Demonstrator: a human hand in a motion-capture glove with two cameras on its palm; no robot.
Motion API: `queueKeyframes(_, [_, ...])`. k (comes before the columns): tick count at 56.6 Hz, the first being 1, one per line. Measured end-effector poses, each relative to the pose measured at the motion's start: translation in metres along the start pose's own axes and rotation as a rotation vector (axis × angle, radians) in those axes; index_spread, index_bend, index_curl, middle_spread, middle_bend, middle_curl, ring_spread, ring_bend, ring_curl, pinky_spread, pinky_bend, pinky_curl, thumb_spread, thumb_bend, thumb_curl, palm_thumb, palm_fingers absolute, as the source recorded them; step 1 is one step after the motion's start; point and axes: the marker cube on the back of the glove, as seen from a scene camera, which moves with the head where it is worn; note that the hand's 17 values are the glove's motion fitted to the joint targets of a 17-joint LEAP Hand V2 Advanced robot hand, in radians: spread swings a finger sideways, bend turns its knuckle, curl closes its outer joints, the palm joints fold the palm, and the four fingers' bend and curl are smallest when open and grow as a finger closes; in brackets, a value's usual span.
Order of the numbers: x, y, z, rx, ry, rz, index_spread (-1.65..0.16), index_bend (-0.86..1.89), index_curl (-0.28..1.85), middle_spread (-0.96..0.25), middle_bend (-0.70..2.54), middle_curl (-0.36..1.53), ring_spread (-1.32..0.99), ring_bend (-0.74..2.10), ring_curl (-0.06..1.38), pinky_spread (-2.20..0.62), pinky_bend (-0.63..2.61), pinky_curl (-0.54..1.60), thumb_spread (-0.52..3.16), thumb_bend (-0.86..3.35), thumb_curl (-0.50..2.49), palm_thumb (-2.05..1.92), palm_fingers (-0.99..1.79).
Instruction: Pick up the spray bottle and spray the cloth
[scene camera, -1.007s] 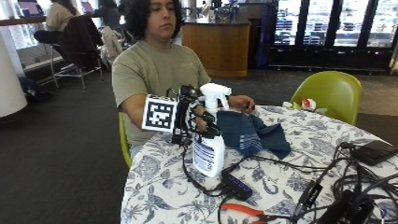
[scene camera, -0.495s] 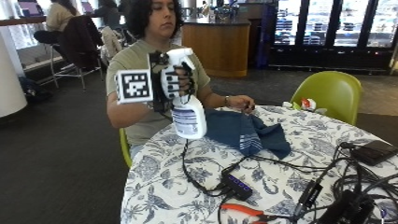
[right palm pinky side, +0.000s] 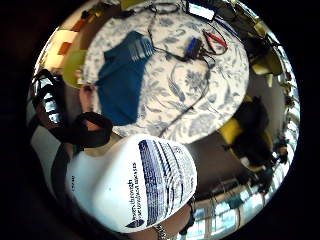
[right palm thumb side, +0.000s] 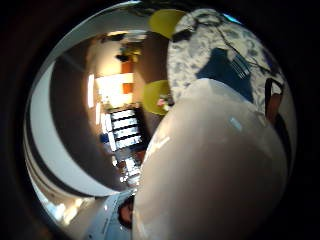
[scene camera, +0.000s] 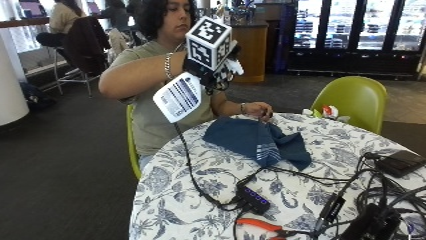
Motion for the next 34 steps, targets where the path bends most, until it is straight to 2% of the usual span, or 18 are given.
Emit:
queueKeyframes(13, [0.001,-0.04,0.06,-0.202,0.288,0.204,-0.23,0.33,0.57,-0.17,0.65,0.57,-0.16,0.73,0.49,-0.25,0.44,0.43,0.4,-0.02,0.77,1.02,1.36])
queueKeyframes(34, [0.039,-0.07,0.152,-0.443,0.493,0.347,-0.23,0.32,0.6,-0.16,0.66,0.57,-0.16,0.73,0.49,-0.23,0.44,0.43,0.4,-0.02,0.82,1.01,1.35])
